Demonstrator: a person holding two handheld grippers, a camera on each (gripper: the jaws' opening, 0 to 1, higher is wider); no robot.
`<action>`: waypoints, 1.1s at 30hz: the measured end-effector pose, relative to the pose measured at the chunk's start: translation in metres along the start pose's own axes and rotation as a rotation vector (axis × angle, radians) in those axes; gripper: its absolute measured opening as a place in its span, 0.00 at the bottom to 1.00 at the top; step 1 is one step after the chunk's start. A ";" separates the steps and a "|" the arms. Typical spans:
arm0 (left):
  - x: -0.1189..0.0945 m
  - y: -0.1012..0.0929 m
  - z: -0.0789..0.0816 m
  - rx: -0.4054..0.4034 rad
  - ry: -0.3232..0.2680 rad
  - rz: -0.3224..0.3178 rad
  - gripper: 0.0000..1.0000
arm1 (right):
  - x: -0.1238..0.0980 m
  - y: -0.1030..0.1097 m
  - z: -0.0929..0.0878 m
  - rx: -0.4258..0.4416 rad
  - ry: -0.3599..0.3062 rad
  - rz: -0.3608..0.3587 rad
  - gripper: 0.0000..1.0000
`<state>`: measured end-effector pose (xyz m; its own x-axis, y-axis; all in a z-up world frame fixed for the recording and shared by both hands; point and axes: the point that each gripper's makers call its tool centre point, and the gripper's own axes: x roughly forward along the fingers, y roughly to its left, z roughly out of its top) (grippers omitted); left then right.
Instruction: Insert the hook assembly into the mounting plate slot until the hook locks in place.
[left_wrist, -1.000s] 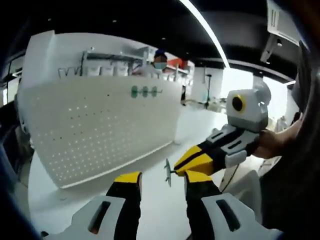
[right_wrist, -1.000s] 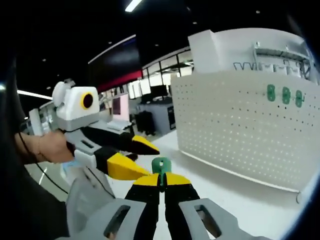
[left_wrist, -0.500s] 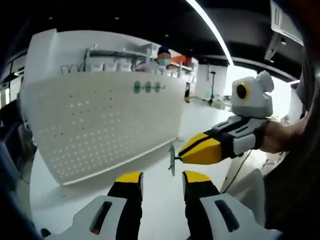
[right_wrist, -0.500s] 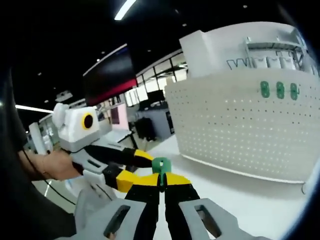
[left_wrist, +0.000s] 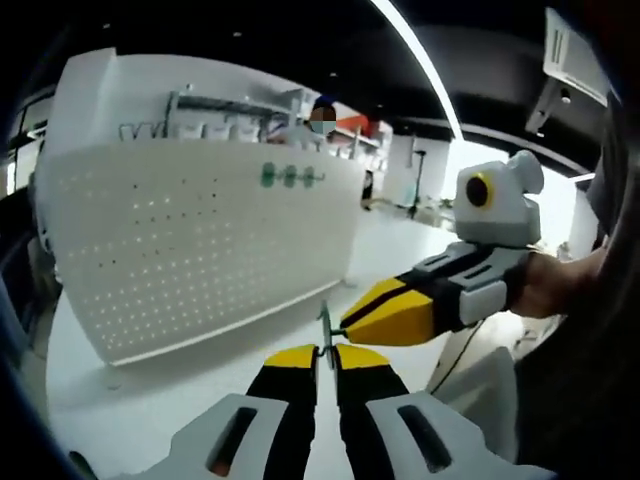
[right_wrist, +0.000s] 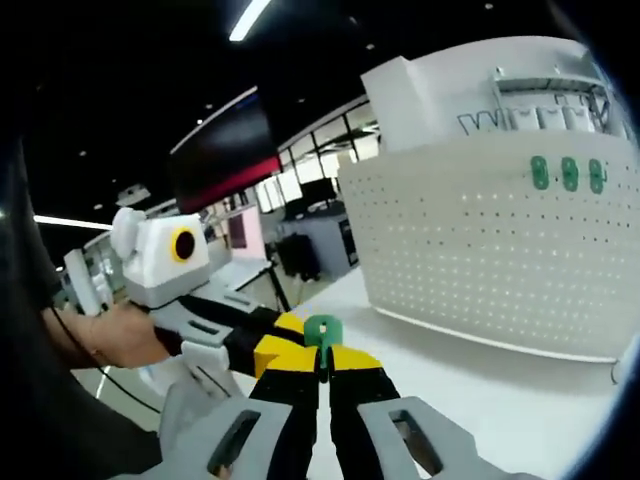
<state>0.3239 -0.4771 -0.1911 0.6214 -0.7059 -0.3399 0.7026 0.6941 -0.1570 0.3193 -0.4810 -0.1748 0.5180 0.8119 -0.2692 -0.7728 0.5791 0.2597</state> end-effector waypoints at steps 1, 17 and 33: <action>0.000 0.000 0.000 -0.003 -0.001 -0.001 0.06 | 0.000 0.000 0.000 0.000 0.001 0.001 0.00; -0.002 0.000 0.002 -0.223 -0.008 -0.017 0.03 | 0.000 0.004 0.007 -0.016 -0.020 0.007 0.03; -0.007 0.006 0.010 -0.235 -0.048 0.018 0.01 | -0.005 0.004 0.008 -0.051 -0.037 -0.025 0.02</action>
<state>0.3267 -0.4692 -0.1806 0.6530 -0.6949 -0.3010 0.5944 0.7166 -0.3649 0.3167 -0.4817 -0.1647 0.5498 0.8001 -0.2399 -0.7768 0.5953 0.2052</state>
